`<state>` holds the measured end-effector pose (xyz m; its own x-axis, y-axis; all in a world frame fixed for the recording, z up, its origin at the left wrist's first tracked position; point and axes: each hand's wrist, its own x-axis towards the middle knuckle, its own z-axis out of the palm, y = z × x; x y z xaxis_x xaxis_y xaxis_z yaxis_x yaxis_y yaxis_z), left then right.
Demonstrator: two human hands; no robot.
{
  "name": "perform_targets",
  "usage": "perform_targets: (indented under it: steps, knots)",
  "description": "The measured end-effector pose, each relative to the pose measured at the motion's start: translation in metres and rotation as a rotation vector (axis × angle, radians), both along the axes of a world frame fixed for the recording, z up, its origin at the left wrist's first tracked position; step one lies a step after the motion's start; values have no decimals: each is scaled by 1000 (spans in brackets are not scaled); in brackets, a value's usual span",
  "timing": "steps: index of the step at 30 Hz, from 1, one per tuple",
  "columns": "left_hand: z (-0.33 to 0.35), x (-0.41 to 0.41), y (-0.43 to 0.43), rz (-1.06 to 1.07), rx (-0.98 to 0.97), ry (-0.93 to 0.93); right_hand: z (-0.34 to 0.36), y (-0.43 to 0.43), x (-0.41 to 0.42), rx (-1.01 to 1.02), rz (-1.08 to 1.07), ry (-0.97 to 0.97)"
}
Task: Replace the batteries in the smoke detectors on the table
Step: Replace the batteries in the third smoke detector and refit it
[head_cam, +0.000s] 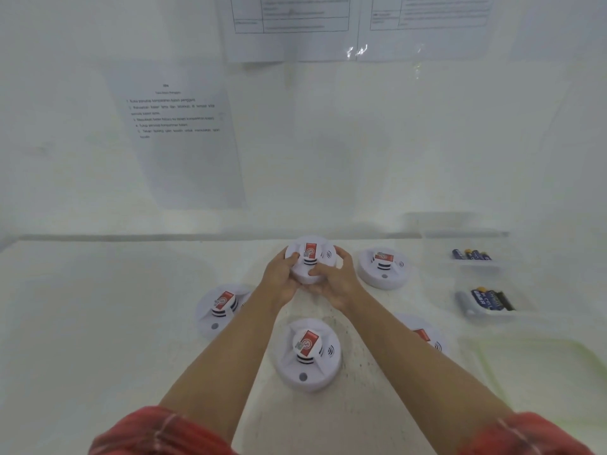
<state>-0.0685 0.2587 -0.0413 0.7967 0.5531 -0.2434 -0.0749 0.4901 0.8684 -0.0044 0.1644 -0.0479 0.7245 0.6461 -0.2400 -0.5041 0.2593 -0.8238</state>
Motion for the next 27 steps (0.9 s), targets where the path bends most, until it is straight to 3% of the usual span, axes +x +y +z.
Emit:
perform_targets:
  steps: [20,27]
  knots:
    - [3,1,-1,7,10,-2,-3,-2,1,60,24,-1]
    - [5,-1,-5,44,-97,-64,13,-9,1,-8,36,133]
